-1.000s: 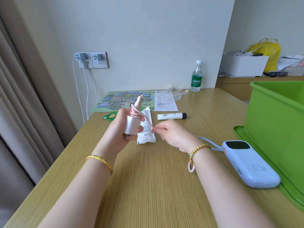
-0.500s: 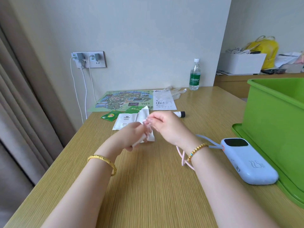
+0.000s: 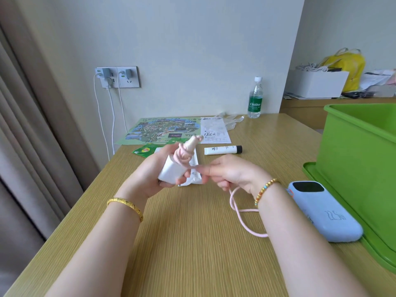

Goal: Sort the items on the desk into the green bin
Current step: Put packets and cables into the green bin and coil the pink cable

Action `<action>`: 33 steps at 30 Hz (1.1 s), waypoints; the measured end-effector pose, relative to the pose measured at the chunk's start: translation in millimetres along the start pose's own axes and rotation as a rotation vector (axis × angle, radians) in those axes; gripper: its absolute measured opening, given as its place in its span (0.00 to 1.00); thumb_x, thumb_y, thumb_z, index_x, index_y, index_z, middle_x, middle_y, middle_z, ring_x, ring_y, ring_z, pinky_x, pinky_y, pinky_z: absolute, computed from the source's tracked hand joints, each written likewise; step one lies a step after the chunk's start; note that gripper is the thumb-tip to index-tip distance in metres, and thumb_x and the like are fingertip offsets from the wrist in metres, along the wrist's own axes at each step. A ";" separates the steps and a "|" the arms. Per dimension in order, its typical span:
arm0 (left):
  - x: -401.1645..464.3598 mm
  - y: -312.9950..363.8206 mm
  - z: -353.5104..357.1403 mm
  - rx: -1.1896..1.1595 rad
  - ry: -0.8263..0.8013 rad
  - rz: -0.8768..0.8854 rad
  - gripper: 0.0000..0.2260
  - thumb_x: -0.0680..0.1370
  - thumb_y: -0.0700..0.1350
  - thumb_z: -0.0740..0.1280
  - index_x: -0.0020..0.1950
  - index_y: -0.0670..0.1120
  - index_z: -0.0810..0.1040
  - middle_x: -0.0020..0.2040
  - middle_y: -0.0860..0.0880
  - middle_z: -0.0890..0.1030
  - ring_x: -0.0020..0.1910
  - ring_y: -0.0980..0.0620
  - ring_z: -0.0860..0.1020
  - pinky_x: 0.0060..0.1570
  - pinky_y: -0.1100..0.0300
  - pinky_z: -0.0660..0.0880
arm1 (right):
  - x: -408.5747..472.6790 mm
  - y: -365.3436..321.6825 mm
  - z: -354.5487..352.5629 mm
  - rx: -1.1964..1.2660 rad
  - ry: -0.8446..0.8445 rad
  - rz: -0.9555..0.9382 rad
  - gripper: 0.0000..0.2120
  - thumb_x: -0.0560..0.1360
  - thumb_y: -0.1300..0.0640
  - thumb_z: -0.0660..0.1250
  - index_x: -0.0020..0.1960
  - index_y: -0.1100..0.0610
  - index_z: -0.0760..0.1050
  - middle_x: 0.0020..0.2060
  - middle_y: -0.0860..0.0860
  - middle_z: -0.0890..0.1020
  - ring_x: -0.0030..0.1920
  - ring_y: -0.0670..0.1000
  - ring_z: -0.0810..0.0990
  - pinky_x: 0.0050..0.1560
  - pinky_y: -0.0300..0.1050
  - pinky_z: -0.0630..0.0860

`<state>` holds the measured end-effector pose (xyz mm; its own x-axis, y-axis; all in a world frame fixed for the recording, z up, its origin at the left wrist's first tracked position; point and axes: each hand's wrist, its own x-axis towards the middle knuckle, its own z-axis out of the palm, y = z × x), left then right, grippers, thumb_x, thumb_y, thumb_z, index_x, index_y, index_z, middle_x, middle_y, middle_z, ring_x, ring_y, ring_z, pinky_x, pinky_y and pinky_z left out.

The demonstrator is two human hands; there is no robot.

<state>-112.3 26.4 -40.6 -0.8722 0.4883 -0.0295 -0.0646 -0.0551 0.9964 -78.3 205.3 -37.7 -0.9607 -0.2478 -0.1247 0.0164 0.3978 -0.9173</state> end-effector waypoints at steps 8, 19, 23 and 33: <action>-3.0 -10.4 21.0 0.871 -0.091 -0.192 0.10 0.78 0.44 0.52 0.42 0.48 0.71 0.32 0.48 0.80 0.24 0.52 0.74 0.22 0.68 0.61 | 7.1 5.1 -2.2 0.080 0.227 -0.023 0.13 0.74 0.51 0.68 0.34 0.57 0.74 0.20 0.46 0.62 0.21 0.45 0.59 0.24 0.38 0.59; 13.0 -1.2 -4.1 0.084 0.531 -0.020 0.12 0.76 0.41 0.52 0.49 0.41 0.74 0.28 0.45 0.79 0.22 0.51 0.74 0.20 0.68 0.57 | -2.1 -7.2 16.9 0.034 -0.115 -0.172 0.12 0.80 0.58 0.56 0.47 0.61 0.77 0.25 0.49 0.63 0.22 0.44 0.60 0.26 0.36 0.61; 8.8 -2.9 -3.1 -0.088 0.269 0.039 0.15 0.78 0.55 0.57 0.40 0.47 0.75 0.29 0.46 0.76 0.21 0.51 0.72 0.17 0.72 0.56 | -0.8 -3.5 6.8 -0.059 -0.020 -0.069 0.17 0.77 0.49 0.63 0.33 0.58 0.75 0.21 0.48 0.63 0.21 0.44 0.62 0.28 0.36 0.62; -9.6 -3.0 2.9 0.544 -0.351 -0.023 0.21 0.74 0.61 0.58 0.50 0.45 0.77 0.32 0.49 0.79 0.25 0.53 0.73 0.29 0.61 0.69 | 6.5 6.0 -5.6 0.005 0.179 -0.093 0.08 0.70 0.57 0.72 0.36 0.55 0.73 0.30 0.48 0.74 0.31 0.45 0.71 0.34 0.36 0.69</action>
<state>-102.4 24.4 -43.1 -0.6571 0.7449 -0.1156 0.2540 0.3632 0.8964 -86.1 211.0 -41.9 -0.9921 -0.1223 0.0295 -0.0738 0.3756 -0.9238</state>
